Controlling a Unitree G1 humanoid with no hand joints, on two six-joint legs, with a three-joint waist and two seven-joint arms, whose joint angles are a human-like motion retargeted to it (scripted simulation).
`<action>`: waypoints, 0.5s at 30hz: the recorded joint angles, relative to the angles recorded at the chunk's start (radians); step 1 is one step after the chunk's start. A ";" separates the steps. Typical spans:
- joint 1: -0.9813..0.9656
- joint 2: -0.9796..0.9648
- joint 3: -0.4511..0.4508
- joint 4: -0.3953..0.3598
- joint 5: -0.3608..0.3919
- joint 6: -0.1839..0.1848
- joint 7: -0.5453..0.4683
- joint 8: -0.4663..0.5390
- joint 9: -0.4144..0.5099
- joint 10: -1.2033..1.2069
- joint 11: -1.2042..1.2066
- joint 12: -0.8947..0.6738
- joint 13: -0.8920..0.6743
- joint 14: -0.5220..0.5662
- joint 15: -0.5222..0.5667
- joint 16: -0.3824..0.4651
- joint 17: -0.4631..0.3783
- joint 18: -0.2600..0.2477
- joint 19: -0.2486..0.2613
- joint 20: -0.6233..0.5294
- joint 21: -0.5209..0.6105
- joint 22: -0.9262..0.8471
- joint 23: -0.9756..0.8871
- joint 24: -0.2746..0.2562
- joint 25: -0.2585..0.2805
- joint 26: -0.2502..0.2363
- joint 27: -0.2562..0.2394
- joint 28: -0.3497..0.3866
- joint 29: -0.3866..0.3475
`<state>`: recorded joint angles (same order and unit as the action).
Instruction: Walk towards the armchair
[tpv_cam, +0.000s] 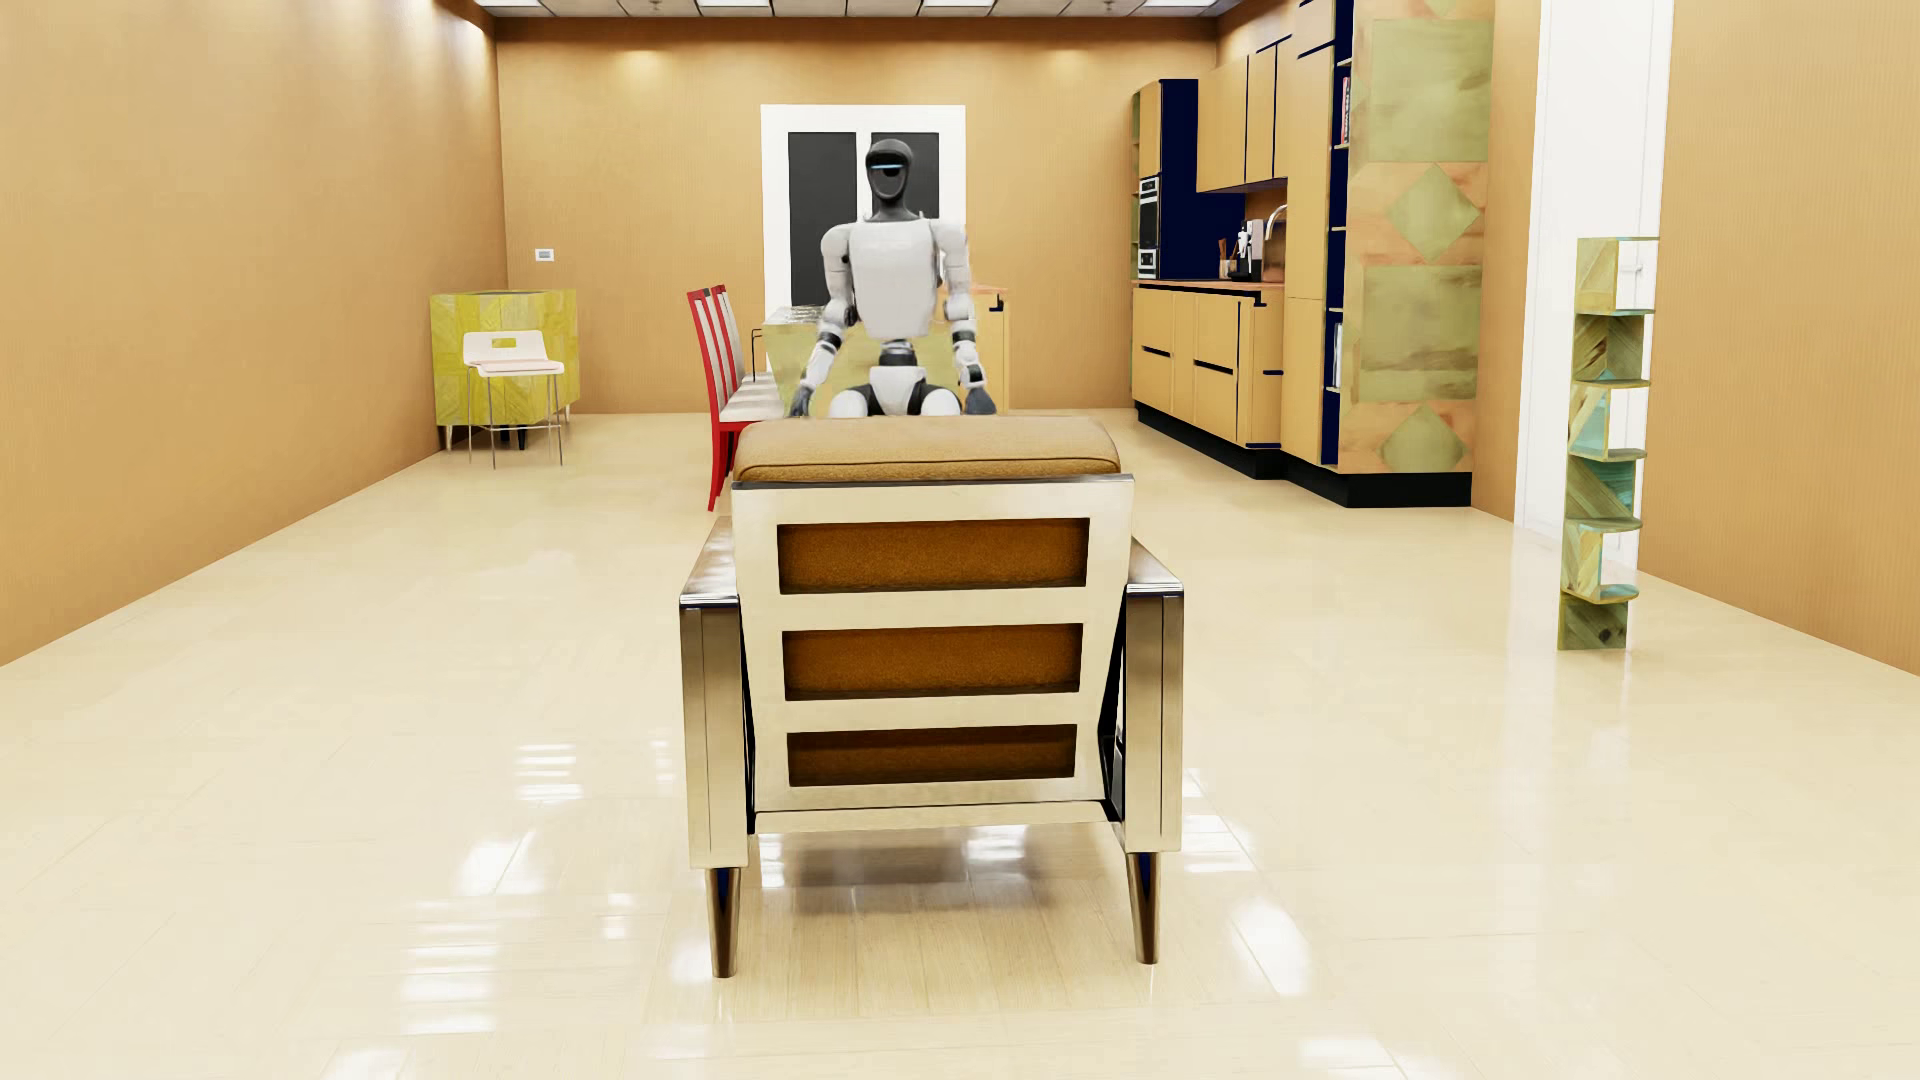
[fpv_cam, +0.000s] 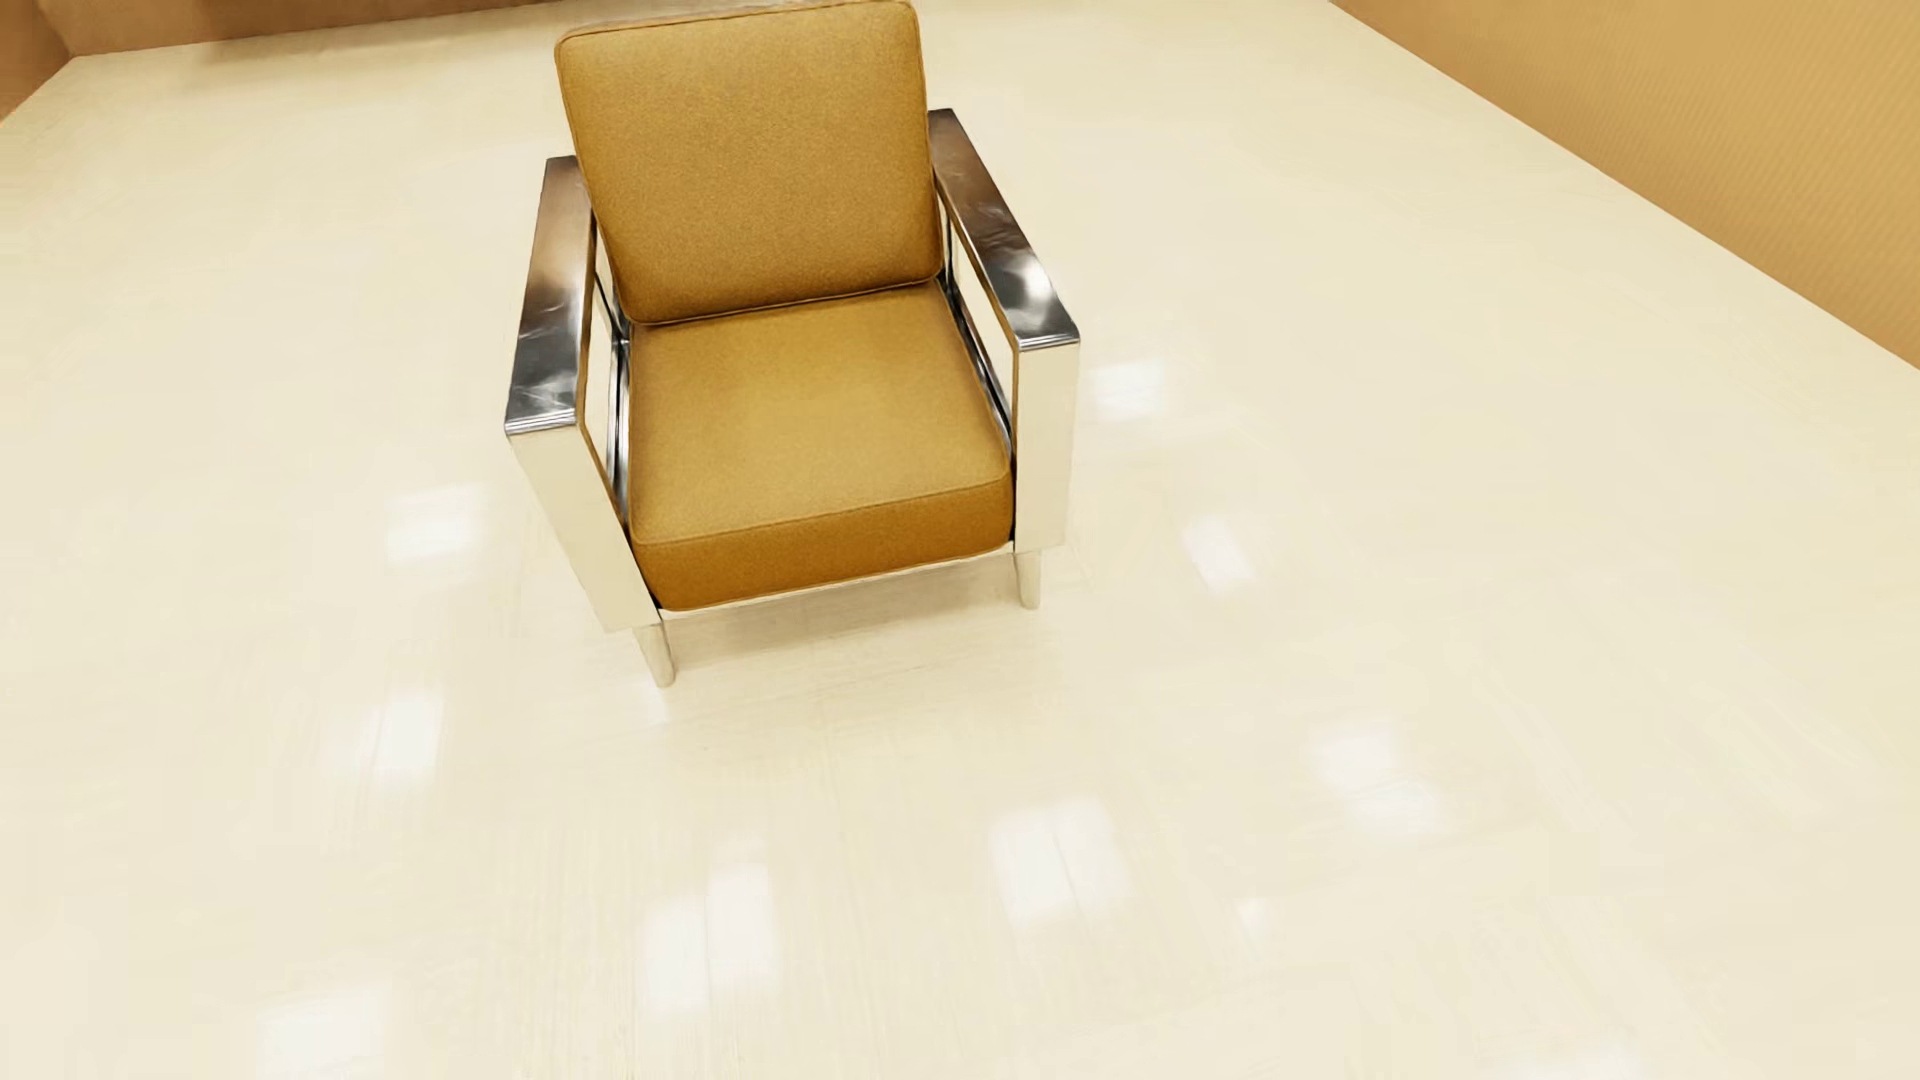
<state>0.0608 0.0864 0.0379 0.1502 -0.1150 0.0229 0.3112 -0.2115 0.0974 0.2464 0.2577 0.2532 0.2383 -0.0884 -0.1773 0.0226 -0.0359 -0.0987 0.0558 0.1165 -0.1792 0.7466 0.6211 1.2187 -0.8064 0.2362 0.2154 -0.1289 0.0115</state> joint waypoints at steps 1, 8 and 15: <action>0.001 0.004 0.002 -0.007 -0.007 -0.003 -0.010 -0.011 0.000 -0.004 0.003 -0.017 0.002 0.001 -0.006 -0.015 -0.003 -0.001 0.001 0.019 0.031 -0.034 0.065 -0.019 -0.044 -0.002 0.019 0.038 0.052; -0.074 -0.007 -0.007 -0.028 -0.029 -0.014 -0.087 -0.086 0.022 0.045 0.006 -0.084 0.056 -0.008 -0.027 0.004 0.030 -0.002 -0.001 -0.052 0.024 -0.232 0.160 -0.073 -0.163 -0.111 0.010 0.050 0.130; -0.179 -0.091 -0.011 -0.024 -0.033 -0.007 -0.116 -0.108 0.050 0.092 0.038 -0.047 -0.044 -0.009 -0.031 0.012 0.014 0.010 -0.003 -0.058 0.044 -0.107 0.127 -0.020 -0.151 -0.015 0.005 0.165 0.045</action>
<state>-0.1182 -0.0041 0.0265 0.1263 -0.1476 0.0160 0.1954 -0.3195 0.1469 0.3381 0.2960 0.2064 0.1942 -0.0979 -0.2083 0.0351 -0.0217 -0.0885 0.0524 0.0587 -0.1352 0.6397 0.7482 1.1987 -0.9576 0.2212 0.2202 0.0363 0.0567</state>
